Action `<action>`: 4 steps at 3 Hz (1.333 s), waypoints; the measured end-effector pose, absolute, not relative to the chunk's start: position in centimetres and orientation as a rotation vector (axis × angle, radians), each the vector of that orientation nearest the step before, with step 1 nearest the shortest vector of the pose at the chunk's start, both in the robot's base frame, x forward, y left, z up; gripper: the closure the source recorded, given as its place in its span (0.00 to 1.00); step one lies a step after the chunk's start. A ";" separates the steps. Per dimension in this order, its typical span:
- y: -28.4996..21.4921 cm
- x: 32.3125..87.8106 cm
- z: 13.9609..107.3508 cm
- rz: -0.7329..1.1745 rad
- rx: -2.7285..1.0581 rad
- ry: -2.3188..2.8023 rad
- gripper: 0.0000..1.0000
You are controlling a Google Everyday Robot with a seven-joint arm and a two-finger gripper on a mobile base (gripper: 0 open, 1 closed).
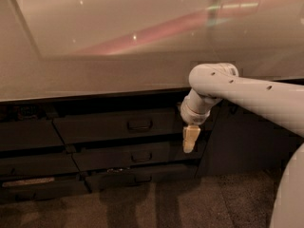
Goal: Open top drawer
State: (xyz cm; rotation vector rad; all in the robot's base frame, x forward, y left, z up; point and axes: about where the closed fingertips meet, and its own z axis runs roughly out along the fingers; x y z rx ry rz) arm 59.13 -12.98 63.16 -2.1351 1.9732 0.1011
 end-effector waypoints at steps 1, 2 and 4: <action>-13.0 59.1 63.2 0.101 -2.135 1.973 0.18; -13.0 59.1 63.1 0.101 -2.135 1.973 0.42; -13.0 59.1 63.1 0.101 -2.135 1.973 0.88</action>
Offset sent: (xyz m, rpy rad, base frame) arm 0.0000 0.0000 0.0000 0.0000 0.0001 0.0000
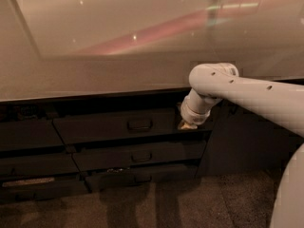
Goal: Open top drawer
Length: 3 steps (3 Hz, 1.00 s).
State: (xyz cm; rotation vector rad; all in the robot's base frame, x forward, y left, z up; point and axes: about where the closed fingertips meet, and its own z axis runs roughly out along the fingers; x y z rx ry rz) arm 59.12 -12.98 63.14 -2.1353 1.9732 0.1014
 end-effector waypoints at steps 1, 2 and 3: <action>-13.0 59.1 63.1 0.102 -2.135 1.973 1.00; -13.0 59.1 63.2 0.102 -2.135 1.973 1.00; -13.0 59.2 63.4 0.102 -2.135 1.973 1.00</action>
Offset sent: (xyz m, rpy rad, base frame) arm 0.0000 0.0000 0.0000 0.0000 0.0000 0.0000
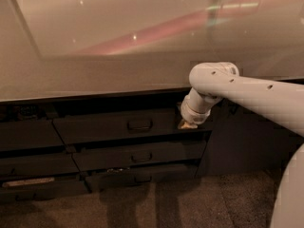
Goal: Open top drawer
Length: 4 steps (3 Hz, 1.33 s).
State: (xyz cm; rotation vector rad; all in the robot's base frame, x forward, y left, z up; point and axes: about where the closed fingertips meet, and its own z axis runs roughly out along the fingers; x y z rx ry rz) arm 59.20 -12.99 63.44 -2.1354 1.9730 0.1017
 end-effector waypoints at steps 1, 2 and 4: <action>-12.9 59.1 63.4 0.107 -2.138 1.961 1.00; -12.9 59.2 63.6 0.107 -2.138 1.958 1.00; -13.1 59.3 64.3 0.094 -2.134 1.951 1.00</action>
Offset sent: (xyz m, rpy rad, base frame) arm -0.0553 0.0325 -0.0487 0.0530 0.0213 0.1104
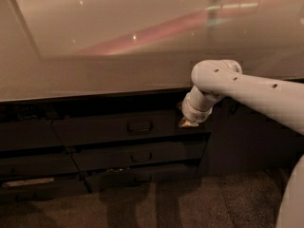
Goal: Open top drawer
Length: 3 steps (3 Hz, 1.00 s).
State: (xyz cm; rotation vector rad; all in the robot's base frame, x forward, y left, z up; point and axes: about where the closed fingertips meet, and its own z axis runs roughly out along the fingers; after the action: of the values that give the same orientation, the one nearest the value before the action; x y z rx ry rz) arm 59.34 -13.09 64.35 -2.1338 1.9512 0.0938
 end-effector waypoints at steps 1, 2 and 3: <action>-13.1 59.3 65.0 0.094 -2.134 1.951 1.00; -13.0 59.3 65.6 0.095 -2.136 1.951 1.00; -13.0 59.3 65.6 0.095 -2.136 1.951 1.00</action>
Offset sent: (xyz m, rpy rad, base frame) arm -0.1117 0.0293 -0.1013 0.0254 0.0178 0.0910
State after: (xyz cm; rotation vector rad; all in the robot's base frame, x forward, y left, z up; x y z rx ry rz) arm 59.32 -13.04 65.63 -2.1364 1.9506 0.0952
